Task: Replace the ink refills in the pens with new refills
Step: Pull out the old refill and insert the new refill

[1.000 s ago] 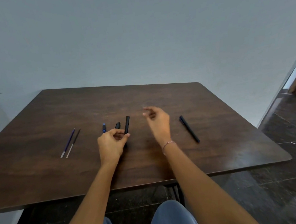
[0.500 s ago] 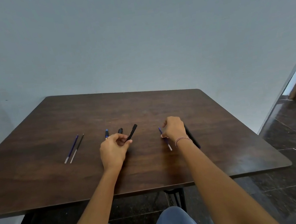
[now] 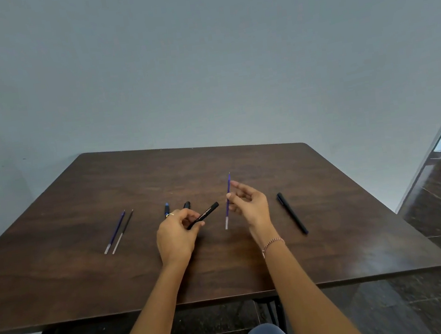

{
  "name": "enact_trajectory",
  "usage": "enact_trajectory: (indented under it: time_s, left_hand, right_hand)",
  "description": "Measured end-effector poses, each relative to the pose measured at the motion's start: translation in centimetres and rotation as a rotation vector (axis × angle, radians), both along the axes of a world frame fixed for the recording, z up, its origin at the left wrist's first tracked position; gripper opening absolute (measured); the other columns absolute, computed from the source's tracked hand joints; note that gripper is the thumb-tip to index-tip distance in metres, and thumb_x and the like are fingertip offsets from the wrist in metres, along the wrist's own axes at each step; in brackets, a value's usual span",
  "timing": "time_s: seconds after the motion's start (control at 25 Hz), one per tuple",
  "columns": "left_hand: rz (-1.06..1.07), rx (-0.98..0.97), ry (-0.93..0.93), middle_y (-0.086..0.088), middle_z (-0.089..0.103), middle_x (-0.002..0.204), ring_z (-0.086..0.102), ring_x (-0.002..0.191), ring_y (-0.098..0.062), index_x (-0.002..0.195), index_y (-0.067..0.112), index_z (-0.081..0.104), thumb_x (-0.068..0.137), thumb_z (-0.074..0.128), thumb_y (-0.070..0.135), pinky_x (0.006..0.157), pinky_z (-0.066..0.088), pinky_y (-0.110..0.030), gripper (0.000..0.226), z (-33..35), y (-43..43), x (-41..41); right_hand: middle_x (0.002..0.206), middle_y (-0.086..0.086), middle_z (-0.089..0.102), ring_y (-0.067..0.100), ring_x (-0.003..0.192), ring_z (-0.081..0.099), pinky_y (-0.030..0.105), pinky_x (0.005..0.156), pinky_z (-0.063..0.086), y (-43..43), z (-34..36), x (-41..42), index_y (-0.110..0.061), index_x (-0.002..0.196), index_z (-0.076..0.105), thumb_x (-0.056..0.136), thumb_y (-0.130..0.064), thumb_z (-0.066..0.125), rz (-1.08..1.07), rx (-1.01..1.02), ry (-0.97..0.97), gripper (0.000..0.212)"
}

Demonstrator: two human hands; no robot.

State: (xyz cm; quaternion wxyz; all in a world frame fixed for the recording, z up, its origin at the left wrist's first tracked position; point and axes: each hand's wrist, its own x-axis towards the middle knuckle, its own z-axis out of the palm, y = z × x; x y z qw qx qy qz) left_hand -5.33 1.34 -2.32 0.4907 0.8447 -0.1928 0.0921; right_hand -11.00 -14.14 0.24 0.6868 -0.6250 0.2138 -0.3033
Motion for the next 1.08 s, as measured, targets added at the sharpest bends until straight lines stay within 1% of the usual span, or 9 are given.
enact_trajectory:
  time_s: [0.12,0.24,0.36,0.44,0.52,0.64,0.76,0.96,1.08]
  left_hand:
    - [0.015,0.007,-0.023,0.015,0.063,0.076,0.057,0.070,-0.001,0.080,0.027,0.071,0.066,0.083,0.019,0.064,0.047,-0.021,0.020,0.0,0.0,0.0]
    - [0.018,0.006,-0.022,0.014,0.063,0.076,0.057,0.071,-0.002,0.079,0.028,0.070,0.066,0.083,0.018,0.063,0.044,-0.019,0.021,0.0,0.0,0.0]
    - [0.010,0.020,-0.025,0.015,0.062,0.077,0.057,0.072,-0.001,0.079,0.028,0.070,0.066,0.083,0.017,0.062,0.042,-0.016,0.021,-0.1,0.0,0.0]
    - [0.004,0.035,-0.033,0.015,0.062,0.078,0.057,0.074,-0.002,0.079,0.028,0.070,0.067,0.083,0.017,0.063,0.043,-0.017,0.021,-0.1,0.0,0.0]
    - [-0.006,0.050,-0.046,0.014,0.062,0.078,0.058,0.074,-0.003,0.079,0.028,0.070,0.067,0.083,0.017,0.065,0.044,-0.019,0.021,0.0,0.0,-0.1]
    - [-0.015,0.074,-0.063,0.013,0.061,0.078,0.057,0.075,-0.005,0.079,0.027,0.070,0.068,0.082,0.017,0.066,0.044,-0.020,0.020,0.1,-0.1,-0.1]
    - [-0.010,0.086,-0.075,0.013,0.062,0.078,0.058,0.076,-0.006,0.079,0.026,0.070,0.068,0.082,0.016,0.066,0.043,-0.020,0.019,0.2,-0.1,-0.1]
    - [-0.010,0.080,-0.083,0.011,0.063,0.079,0.058,0.076,-0.007,0.079,0.025,0.071,0.068,0.082,0.016,0.066,0.045,-0.022,0.018,0.2,0.0,-0.1]
    - [-0.010,0.076,-0.085,0.011,0.064,0.079,0.058,0.075,-0.006,0.080,0.025,0.071,0.068,0.082,0.016,0.067,0.047,-0.023,0.018,0.2,0.0,-0.2]
  right_hand:
    - [0.074,-0.003,0.069,0.007,0.066,0.066,0.021,0.062,0.056,0.8,-1.1,-0.1,-0.018,0.113,0.065,0.083,0.002,0.069,-0.029,0.154,-0.163,0.036]
    - [0.075,0.001,0.066,0.008,0.067,0.066,0.021,0.063,0.056,0.9,-1.6,-0.4,-0.012,0.120,0.061,0.085,0.004,0.065,-0.071,0.272,-0.294,0.039]
    - [0.080,0.005,0.064,0.007,0.066,0.067,0.020,0.063,0.056,0.5,-1.8,-0.4,-0.009,0.119,0.061,0.085,0.005,0.064,-0.095,0.375,-0.381,0.036]
    - [0.079,0.005,0.065,0.006,0.066,0.068,0.020,0.063,0.056,0.3,-2.0,-0.3,-0.006,0.118,0.062,0.086,0.004,0.064,-0.106,0.388,-0.399,0.034]
    - [0.076,-0.001,0.069,0.006,0.066,0.067,0.019,0.062,0.055,0.2,-2.0,-0.2,-0.006,0.113,0.064,0.086,0.004,0.064,-0.124,0.386,-0.427,0.029]
    - [0.086,-0.007,0.074,0.007,0.066,0.068,0.021,0.062,0.056,0.0,-1.8,-0.3,-0.009,0.099,0.067,0.085,0.006,0.064,-0.181,0.419,-0.503,0.021]
    - [0.098,-0.001,0.070,0.009,0.066,0.069,0.022,0.063,0.057,-0.1,-1.7,-0.4,-0.010,0.090,0.066,0.084,0.008,0.063,-0.203,0.459,-0.559,0.020]
    - [0.102,0.005,0.067,0.010,0.067,0.069,0.022,0.063,0.057,0.2,-1.6,-0.5,-0.010,0.089,0.065,0.084,0.008,0.063,-0.170,0.430,-0.540,0.019]
    - [0.103,0.012,0.064,0.015,0.071,0.068,0.022,0.064,0.057,0.3,-1.7,-0.5,-0.009,0.089,0.063,0.083,0.009,0.064,-0.151,0.387,-0.503,0.018]
